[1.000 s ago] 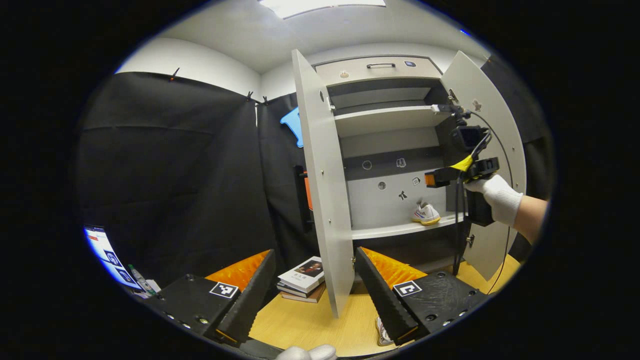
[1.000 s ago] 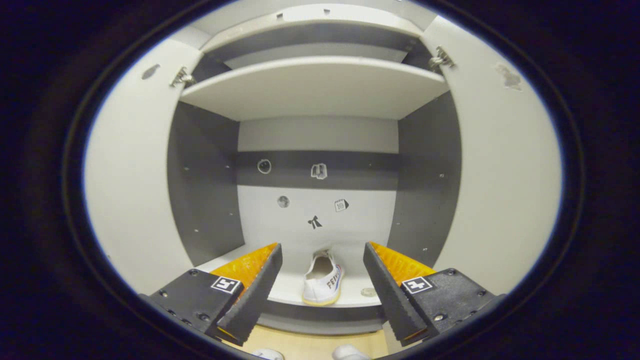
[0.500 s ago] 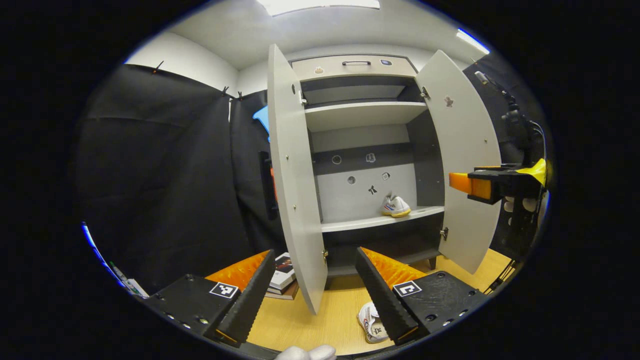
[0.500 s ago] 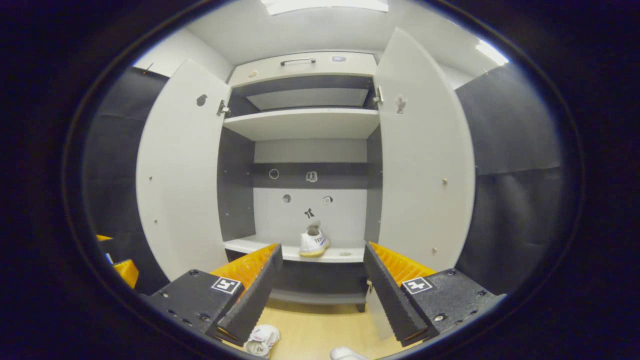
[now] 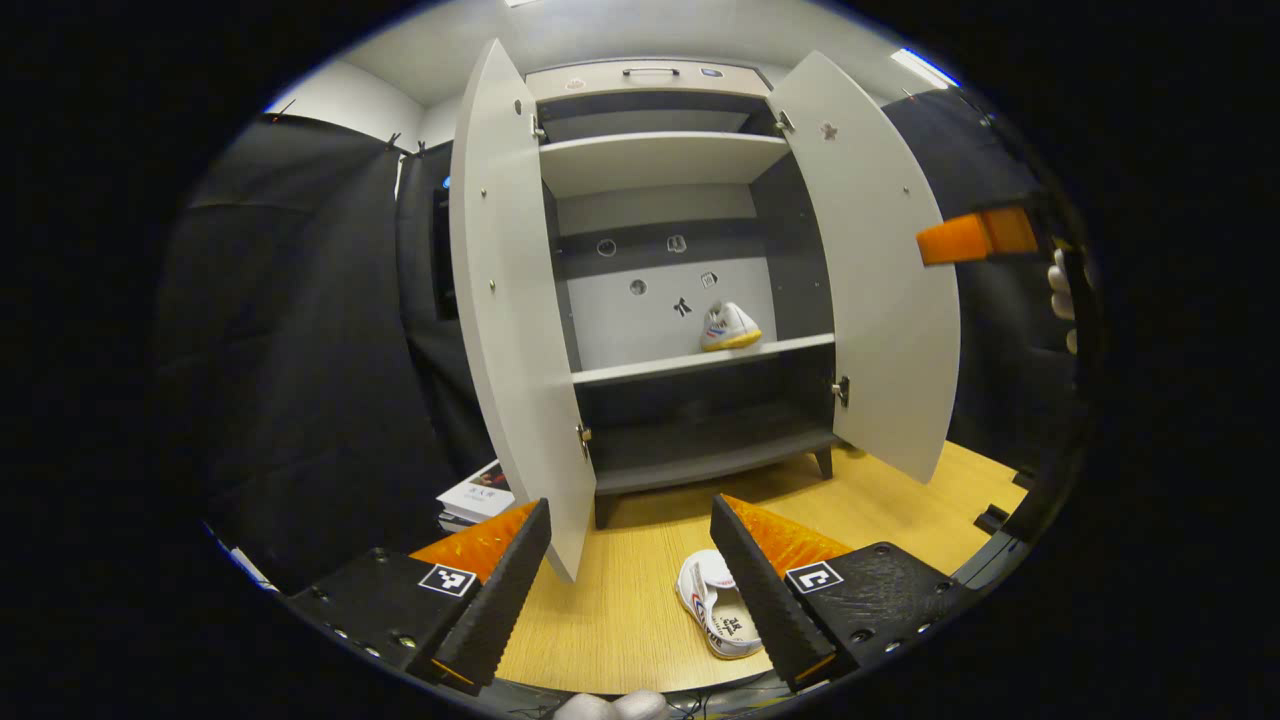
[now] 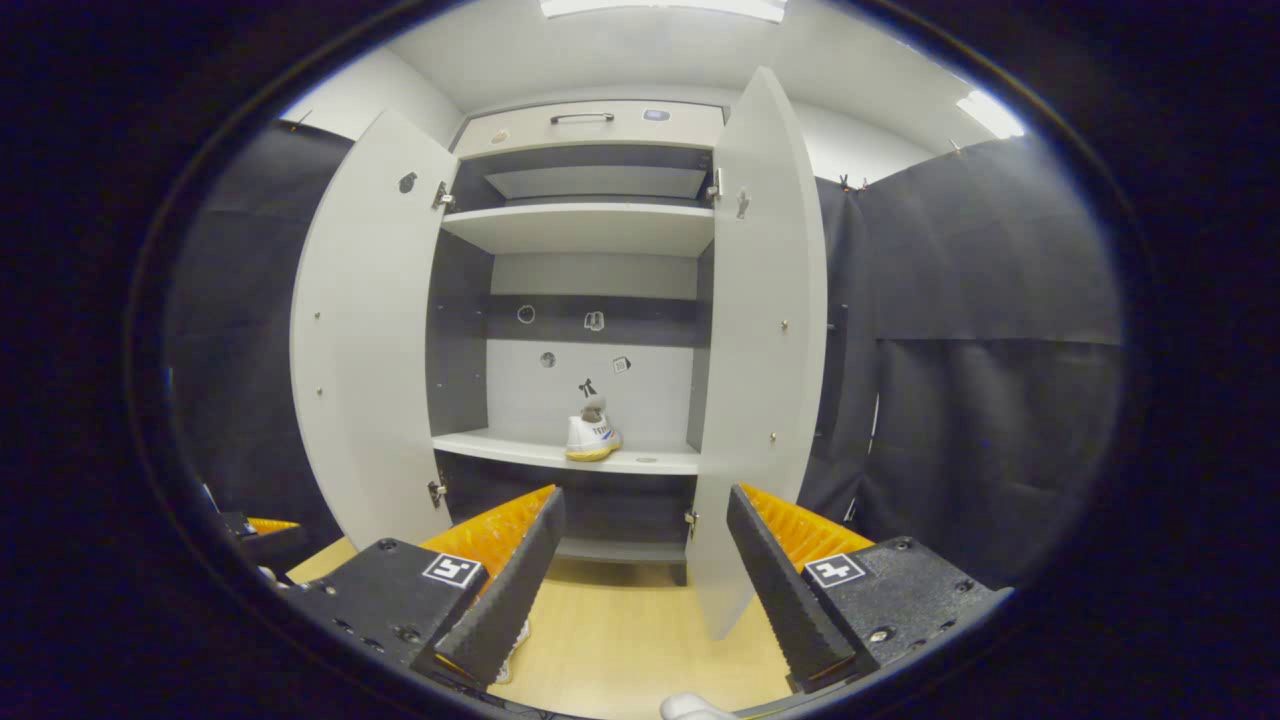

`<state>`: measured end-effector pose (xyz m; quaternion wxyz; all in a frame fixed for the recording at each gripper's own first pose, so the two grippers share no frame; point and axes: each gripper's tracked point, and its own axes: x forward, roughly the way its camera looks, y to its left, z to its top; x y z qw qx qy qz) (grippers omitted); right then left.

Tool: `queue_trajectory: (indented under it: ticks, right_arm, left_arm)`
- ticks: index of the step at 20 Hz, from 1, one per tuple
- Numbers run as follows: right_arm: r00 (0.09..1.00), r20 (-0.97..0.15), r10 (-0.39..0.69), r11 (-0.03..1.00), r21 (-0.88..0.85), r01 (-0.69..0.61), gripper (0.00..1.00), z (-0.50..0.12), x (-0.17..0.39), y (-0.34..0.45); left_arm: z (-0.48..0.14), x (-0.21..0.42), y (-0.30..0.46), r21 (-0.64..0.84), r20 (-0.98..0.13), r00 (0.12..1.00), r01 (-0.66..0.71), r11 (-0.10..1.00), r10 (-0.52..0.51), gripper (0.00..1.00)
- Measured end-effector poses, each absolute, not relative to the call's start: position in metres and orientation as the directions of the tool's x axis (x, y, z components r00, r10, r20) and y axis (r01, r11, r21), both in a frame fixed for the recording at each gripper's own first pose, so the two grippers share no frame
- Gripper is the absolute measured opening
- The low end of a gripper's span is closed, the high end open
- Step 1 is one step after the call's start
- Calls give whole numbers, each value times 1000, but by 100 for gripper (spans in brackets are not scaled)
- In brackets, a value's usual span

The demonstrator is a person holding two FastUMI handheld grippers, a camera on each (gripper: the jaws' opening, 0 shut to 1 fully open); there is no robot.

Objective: Grab one shoe with the right hand and put it into the shoe cabinet, grab the other shoe with the left hand and put it into the shoe cabinet; then close the right door with the right hand and the left door with the left hand.

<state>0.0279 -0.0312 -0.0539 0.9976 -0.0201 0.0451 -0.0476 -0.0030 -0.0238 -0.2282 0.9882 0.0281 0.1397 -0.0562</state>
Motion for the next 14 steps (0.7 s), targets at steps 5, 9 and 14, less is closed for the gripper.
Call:
queue_trajectory:
  ticks: [5, 9, 14]
  right_arm:
    - [982, -163, -99, 994, -63, 90, 100, -72, 19, -32]
    - [969, -225, -101, 993, -82, 85, 100, -87, 16, -33]
    - [955, -282, -87, 996, -48, 76, 100, -101, 21, -31]
  left_arm:
    - [-331, -9, -49, -13, -456, 879, 152, 988, -141, 97]
    - [-392, 2, -65, -3, -537, 829, 181, 984, -154, 97]
    - [-441, 29, -79, -2, -600, 781, 218, 976, -175, 96]
